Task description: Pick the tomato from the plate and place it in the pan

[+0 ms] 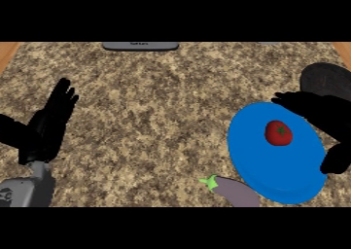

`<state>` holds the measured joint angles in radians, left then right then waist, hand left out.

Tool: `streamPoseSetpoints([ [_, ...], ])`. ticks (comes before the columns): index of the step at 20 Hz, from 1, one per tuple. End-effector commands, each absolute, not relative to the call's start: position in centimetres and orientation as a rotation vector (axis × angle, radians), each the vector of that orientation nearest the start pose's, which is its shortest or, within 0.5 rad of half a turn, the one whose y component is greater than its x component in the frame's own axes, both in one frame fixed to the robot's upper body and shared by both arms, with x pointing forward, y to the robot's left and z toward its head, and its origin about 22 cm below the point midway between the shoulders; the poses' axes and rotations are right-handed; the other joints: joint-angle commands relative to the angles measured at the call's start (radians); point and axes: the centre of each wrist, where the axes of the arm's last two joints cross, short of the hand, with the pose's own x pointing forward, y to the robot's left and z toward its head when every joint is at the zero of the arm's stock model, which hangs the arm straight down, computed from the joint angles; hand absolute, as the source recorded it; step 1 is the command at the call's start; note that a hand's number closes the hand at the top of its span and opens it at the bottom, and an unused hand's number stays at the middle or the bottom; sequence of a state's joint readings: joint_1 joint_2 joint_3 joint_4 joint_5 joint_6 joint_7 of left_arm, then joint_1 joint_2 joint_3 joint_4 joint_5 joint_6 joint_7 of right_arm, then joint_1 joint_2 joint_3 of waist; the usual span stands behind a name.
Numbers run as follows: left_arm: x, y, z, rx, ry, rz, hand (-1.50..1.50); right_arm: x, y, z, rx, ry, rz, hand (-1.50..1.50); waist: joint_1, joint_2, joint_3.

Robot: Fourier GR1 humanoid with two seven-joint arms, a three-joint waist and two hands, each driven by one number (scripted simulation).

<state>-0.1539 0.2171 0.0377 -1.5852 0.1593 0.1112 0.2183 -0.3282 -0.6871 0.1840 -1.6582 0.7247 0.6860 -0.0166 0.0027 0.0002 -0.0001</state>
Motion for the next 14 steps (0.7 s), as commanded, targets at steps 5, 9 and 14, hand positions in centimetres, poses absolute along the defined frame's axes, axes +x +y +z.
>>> streamPoseSetpoints([
  [5,28.3,25.4,7.2,0.100,-1.522,0.033,0.00,31.8,-27.5,12.3,-0.620,-1.066,1.696,-1.50,0.003,0.000,0.000],
  [9,29.1,26.9,5.3,0.104,-1.509,0.032,0.00,31.2,-28.1,10.2,-0.598,-1.101,1.697,-1.50,-0.002,0.000,0.000],
  [14,27.2,28.2,5.0,0.081,-1.508,0.048,0.00,33.2,-28.1,8.4,-0.589,-1.119,1.652,-1.50,0.007,0.001,0.000],
])
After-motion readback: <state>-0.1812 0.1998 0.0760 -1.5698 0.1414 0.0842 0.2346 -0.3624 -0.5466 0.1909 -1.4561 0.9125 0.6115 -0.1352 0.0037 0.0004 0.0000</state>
